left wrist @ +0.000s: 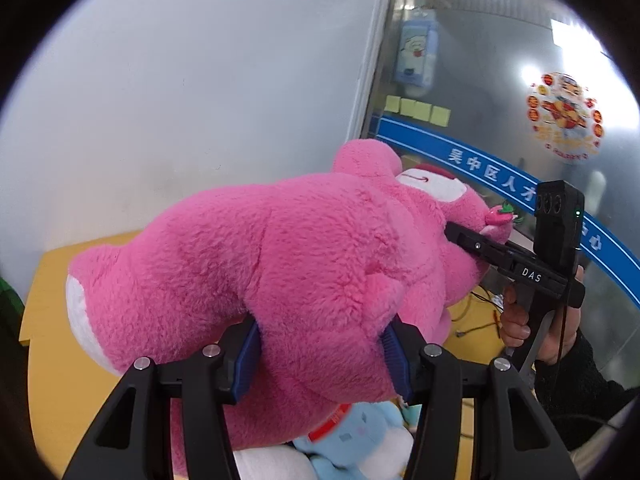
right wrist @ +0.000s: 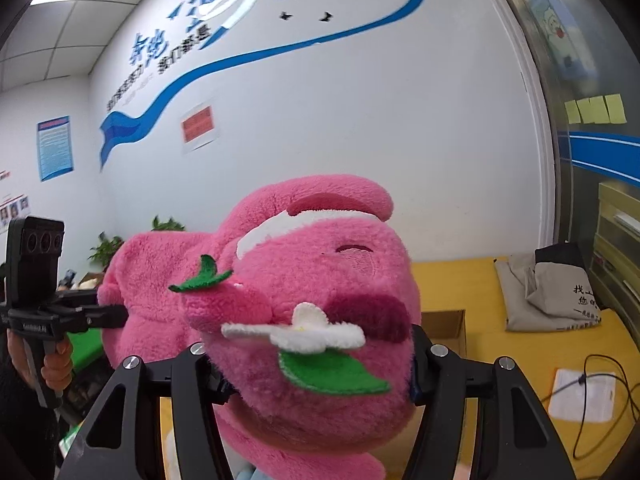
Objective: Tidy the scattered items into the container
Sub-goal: 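Lift the pink bear with the left gripper and carry it over the box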
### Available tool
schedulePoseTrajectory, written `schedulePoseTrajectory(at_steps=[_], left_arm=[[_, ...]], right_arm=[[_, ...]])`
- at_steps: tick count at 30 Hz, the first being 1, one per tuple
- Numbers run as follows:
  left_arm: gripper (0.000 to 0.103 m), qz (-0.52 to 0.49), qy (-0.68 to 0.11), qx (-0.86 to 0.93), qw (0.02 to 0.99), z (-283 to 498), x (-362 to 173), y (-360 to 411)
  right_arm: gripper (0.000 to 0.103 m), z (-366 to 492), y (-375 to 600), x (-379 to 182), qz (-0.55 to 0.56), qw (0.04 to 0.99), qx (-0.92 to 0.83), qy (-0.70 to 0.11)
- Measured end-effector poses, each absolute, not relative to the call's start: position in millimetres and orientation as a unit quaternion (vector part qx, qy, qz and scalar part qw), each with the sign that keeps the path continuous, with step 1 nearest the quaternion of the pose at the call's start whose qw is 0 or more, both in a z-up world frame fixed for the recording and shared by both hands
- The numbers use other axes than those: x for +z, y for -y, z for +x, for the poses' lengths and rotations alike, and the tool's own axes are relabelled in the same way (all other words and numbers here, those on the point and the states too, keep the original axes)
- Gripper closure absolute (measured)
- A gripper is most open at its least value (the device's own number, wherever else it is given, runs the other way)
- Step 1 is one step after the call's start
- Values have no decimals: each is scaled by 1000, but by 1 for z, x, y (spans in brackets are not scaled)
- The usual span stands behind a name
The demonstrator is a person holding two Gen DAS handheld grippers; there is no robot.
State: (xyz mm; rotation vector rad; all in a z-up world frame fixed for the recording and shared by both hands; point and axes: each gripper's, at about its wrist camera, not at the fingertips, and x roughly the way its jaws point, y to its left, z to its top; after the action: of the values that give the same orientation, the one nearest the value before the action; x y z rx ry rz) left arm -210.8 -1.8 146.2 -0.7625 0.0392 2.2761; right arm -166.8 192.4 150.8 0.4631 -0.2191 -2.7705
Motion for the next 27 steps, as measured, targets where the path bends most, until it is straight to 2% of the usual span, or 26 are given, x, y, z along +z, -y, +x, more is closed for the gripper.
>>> schedulePoseTrajectory(at_steps=[4,10,15,21,23,26,27], left_arm=[[50,-339,-13,870,359,-305,109,-18],[52,-441,-2,831,339,-426,-3,-47],[61,-518,-23,792,324,-455,-95,-75],[60,-511,5,791,337,-461,-102,-65],[56,-504,3,798,331,-460,-102,-63],[47,-494,3,809,319,-463,-96,-53],[47,-493,6,810,318,-467,-90,-48]], right_arm=[[37,-252,-207,129,186,133,-968,101],[37,-365,-233,31,282,94,-942,157],[37,-405,-241,-50,386,46,-905,173],[35,-401,-251,-67,416,24,-892,178],[32,-407,-248,-66,409,17,-897,166],[18,-421,-259,-72,401,9,-897,186],[11,-424,-263,-72,403,5,-896,186]])
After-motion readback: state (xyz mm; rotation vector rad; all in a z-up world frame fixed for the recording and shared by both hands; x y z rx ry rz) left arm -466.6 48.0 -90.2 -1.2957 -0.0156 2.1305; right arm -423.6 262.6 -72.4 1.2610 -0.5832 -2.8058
